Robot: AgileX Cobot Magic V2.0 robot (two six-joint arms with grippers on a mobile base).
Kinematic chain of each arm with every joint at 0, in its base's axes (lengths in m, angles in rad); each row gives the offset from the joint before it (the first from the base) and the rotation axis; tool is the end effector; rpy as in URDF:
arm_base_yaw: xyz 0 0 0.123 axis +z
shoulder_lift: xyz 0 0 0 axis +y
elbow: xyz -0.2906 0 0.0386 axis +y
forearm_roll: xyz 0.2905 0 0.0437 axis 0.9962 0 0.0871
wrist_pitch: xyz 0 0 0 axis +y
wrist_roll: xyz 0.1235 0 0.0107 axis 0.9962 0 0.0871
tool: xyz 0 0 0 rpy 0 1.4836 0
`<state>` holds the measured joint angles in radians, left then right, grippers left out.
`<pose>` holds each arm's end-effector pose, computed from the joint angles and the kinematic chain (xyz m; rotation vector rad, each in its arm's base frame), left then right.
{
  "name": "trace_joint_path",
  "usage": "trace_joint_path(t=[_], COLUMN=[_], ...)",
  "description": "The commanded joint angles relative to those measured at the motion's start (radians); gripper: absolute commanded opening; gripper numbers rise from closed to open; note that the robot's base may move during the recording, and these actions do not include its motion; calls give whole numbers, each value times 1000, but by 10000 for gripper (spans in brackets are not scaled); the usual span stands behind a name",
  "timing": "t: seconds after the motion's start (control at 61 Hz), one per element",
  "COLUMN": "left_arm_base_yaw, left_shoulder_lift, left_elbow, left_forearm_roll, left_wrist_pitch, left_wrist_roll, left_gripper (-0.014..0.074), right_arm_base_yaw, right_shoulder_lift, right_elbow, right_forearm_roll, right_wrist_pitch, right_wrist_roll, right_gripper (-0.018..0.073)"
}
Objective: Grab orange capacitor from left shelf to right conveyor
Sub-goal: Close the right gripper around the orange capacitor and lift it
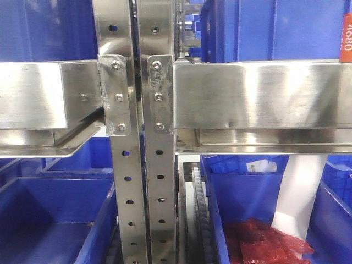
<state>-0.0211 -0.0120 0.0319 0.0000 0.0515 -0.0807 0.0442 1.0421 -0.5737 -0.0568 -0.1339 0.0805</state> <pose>0.1242 -0.0026 0.1979 -0.0463 1.5549 -0.0804 0.2855 0.0136 0.2708 -0.0235 1.8185 0.0553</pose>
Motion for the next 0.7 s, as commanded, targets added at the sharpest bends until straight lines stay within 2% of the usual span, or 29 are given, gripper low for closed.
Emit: trace_joint_path(t=[0.0,0.311,0.574,0.689], left_arm_base_yaw=[-3,-3,-3,-3], left_shoulder_lift=[-19,-19,-19,-19], left_elbow=[-14,-14,-14,-14], left_forearm_roll=[0,0,0,0], left_wrist_pitch=[-89,-89,-89,-89], left_wrist_roll=[-1,-1,-1,-1], left_gripper=[-105,-105,-105,-105], right_arm_base_yaw=[-4,-39,-42,-42], right_shoulder_lift=[33,143,216,254], right_elbow=[-58,-79,-83,-95], right_forearm_roll=[-3,-3,-6,-23], right_wrist_pitch=[-132,-202,-306,-311], right_wrist_roll=[0,2,88,92], right_gripper=[608,608,608,608])
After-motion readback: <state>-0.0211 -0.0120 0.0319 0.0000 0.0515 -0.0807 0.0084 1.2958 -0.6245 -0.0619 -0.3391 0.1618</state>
